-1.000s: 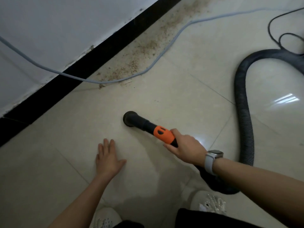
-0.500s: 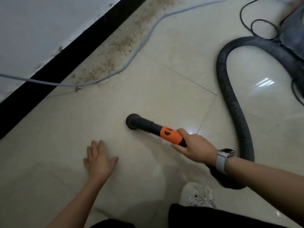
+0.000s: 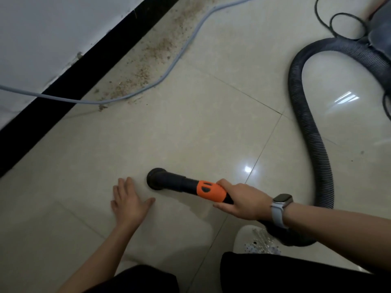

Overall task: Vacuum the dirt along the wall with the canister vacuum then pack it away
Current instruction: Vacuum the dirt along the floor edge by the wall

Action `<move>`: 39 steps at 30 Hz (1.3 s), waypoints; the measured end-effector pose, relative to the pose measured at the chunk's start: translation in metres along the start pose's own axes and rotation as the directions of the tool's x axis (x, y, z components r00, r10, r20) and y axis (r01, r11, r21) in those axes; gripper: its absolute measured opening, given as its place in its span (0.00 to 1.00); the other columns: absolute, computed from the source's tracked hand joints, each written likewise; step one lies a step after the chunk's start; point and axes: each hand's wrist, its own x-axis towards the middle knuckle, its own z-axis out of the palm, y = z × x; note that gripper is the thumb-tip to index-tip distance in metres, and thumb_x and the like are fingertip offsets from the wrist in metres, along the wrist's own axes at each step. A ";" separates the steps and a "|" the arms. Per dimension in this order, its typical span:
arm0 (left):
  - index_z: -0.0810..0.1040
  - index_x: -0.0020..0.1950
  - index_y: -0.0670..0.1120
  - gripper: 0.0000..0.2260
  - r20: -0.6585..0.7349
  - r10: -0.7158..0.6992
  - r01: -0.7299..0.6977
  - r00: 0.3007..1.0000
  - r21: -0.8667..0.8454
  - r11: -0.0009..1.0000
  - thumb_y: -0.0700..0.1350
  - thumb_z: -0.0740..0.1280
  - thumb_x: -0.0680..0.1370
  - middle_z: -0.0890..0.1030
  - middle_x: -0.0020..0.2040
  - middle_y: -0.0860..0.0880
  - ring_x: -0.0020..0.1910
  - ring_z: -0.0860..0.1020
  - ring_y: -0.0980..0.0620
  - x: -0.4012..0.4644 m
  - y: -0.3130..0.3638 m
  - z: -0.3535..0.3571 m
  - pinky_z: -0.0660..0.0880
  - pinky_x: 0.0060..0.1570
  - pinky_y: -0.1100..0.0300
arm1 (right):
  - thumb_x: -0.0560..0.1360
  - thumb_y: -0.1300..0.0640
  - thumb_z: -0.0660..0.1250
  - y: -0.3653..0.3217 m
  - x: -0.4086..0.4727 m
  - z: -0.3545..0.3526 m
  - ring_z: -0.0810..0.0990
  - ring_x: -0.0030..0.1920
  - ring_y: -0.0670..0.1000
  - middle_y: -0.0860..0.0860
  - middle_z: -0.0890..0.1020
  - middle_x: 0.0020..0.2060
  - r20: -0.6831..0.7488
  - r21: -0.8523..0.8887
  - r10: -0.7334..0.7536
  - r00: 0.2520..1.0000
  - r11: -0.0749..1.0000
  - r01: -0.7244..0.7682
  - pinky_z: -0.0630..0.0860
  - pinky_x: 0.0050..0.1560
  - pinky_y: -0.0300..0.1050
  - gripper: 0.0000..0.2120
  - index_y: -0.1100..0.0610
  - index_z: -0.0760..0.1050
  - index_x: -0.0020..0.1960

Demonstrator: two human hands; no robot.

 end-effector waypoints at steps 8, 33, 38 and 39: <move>0.48 0.77 0.42 0.43 0.016 -0.066 0.067 0.998 -0.066 0.996 0.53 0.71 0.73 0.47 0.78 0.44 0.76 0.44 0.44 -0.005 -0.034 -0.012 0.49 0.73 0.49 | 0.76 0.41 0.61 -0.049 0.045 0.001 0.79 0.44 0.59 0.56 0.81 0.48 -0.155 -0.045 -0.084 0.984 0.996 0.077 0.72 0.39 0.47 0.28 0.47 0.56 0.72; 0.53 0.77 0.43 0.32 -0.004 0.275 -0.274 0.962 -0.069 0.959 0.50 0.64 0.78 0.50 0.78 0.42 0.76 0.50 0.44 -0.009 0.013 -0.007 0.52 0.72 0.49 | 0.76 0.42 0.60 0.007 -0.002 -0.008 0.73 0.35 0.52 0.49 0.78 0.43 -0.208 -0.279 0.030 0.978 0.956 -0.089 0.64 0.33 0.42 0.17 0.49 0.65 0.59; 0.48 0.77 0.46 0.36 0.179 0.412 -0.440 0.894 0.170 0.882 0.56 0.63 0.77 0.44 0.78 0.43 0.76 0.44 0.43 -0.020 0.037 0.009 0.50 0.73 0.48 | 0.75 0.43 0.61 0.056 -0.029 -0.020 0.71 0.34 0.51 0.48 0.74 0.39 -0.228 -0.309 0.144 0.963 0.927 -0.212 0.64 0.31 0.42 0.15 0.50 0.66 0.57; 0.47 0.77 0.46 0.36 0.197 0.420 -0.456 0.886 0.207 0.866 0.57 0.63 0.77 0.43 0.78 0.43 0.76 0.44 0.42 -0.019 0.039 0.012 0.51 0.73 0.48 | 0.75 0.43 0.61 0.064 -0.029 -0.026 0.73 0.36 0.53 0.49 0.76 0.40 -0.241 -0.306 0.163 0.957 0.923 -0.234 0.67 0.33 0.43 0.15 0.50 0.67 0.57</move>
